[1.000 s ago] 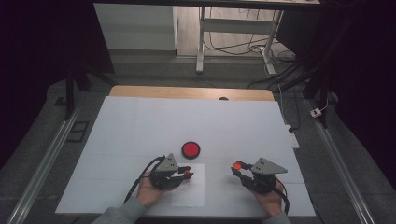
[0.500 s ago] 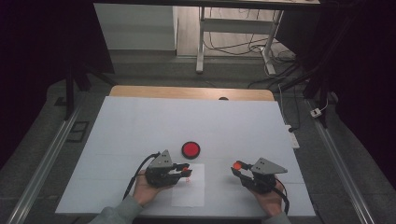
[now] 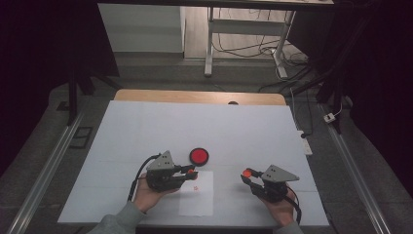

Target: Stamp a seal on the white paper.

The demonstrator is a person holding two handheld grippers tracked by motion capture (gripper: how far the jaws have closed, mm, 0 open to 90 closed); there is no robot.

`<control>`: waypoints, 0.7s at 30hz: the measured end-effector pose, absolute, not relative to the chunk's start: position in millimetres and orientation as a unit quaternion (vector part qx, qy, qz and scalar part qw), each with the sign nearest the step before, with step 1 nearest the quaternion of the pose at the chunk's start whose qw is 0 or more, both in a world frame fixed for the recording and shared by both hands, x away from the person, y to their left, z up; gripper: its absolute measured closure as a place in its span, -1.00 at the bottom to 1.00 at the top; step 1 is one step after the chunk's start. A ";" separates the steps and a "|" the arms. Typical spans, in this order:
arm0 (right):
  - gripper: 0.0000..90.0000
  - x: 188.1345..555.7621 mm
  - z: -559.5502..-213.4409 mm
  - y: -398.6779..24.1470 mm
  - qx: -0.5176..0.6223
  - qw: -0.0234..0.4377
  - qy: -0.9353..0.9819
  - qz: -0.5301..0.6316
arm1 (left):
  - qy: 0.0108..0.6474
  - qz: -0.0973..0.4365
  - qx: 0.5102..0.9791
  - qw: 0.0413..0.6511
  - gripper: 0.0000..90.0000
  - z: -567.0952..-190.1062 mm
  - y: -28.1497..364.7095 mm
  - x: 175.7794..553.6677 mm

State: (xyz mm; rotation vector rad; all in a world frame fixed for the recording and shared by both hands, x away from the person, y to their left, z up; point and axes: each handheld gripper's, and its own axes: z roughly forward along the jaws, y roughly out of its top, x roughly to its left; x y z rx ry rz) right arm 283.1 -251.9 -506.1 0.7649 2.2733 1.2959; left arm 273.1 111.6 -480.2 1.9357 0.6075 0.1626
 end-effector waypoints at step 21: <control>0.42 283.8 -506.8 -251.6 0.274 0.208 0.816 0.464 | 0.267 0.076 0.787 0.550 0.60 -453.2 135.3 276.4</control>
